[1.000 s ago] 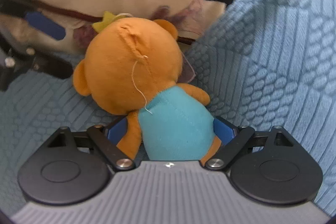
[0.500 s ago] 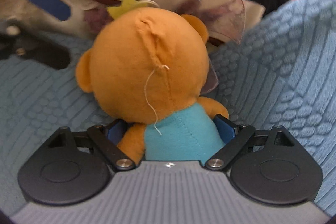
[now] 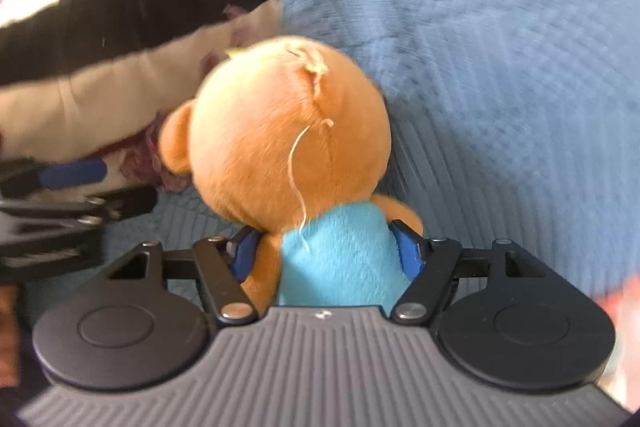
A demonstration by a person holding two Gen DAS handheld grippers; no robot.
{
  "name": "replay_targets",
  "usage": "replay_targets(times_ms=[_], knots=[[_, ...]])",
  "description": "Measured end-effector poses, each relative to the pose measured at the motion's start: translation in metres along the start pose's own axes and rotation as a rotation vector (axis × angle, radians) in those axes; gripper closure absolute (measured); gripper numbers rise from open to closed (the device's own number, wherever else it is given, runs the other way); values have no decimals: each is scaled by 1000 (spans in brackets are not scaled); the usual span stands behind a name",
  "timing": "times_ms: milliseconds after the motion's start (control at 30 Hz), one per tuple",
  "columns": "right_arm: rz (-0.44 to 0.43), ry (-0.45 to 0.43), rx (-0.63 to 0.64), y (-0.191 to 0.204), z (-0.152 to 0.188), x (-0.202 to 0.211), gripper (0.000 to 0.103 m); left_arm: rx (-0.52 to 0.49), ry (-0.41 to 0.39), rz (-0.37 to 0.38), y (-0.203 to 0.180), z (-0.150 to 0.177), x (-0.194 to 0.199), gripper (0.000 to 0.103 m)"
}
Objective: Organize objects
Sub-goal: 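Close right tool on orange bear plush, then move left tool to purple ribbon scrunchie while right tool lifts bear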
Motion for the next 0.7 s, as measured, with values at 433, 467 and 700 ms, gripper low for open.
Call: replay_targets(times_ms=[433,467,700], knots=[[9,-62,-339,-38,82,22,33,-479,1,-251,-44,-5,-39,32],[1,-71,-332,-34,76,17,33,-493,7,-264,-44,-6,-44,32],[-9,-54,-360,-48,64,-4,33,-590,13,-378,-41,-14,-67,32]])
Point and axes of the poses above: each gripper's, at about its wrist camera, not at the fingertips, and x roughly against the way its jaws point, y to its left, z to its underside, the point moved 8 cm from there along -x, roughly the way its jaws point, and after that the axes turned 7 degrees about -x, right-handed, at the moved point
